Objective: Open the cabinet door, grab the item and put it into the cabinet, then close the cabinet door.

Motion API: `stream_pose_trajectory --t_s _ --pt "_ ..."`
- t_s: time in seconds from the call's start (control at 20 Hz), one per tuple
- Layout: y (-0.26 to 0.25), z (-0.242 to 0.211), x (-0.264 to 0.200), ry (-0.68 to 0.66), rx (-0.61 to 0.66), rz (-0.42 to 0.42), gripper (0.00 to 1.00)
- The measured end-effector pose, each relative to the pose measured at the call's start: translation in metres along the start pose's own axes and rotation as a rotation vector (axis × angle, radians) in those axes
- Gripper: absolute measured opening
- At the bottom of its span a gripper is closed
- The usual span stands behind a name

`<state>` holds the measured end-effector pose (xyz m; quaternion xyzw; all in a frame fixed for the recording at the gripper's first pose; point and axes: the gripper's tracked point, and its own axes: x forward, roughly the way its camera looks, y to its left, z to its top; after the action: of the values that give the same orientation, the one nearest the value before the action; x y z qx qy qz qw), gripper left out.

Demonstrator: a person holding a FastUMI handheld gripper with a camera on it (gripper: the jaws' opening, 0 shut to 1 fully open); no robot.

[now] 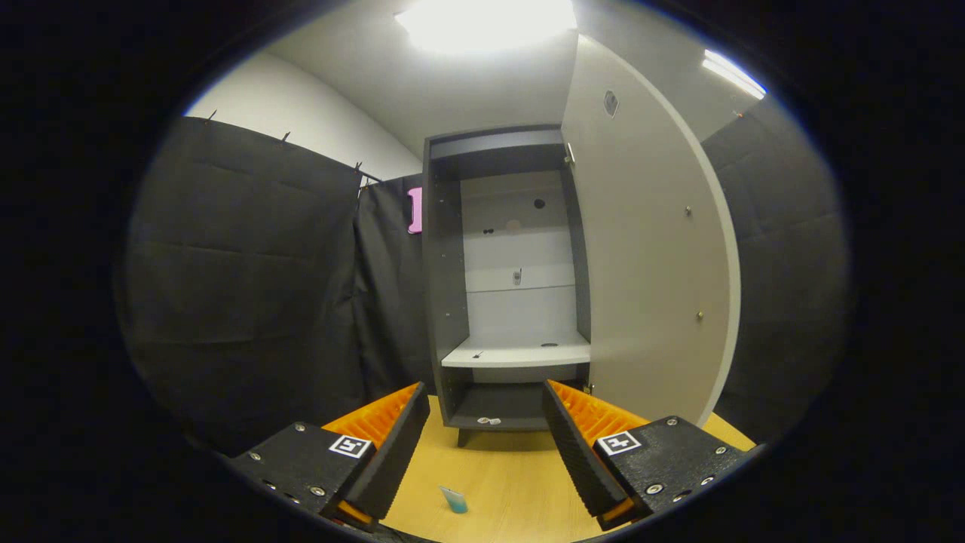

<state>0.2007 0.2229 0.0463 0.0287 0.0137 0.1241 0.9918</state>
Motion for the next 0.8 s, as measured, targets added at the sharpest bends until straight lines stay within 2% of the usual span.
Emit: stream_pose_trajectory --t_s 0.5,0.8 --pt "0.027 -0.063 0.012 0.133 0.05 0.033 0.93" --pt "0.025 -0.115 0.012 0.242 0.014 0.005 0.93"
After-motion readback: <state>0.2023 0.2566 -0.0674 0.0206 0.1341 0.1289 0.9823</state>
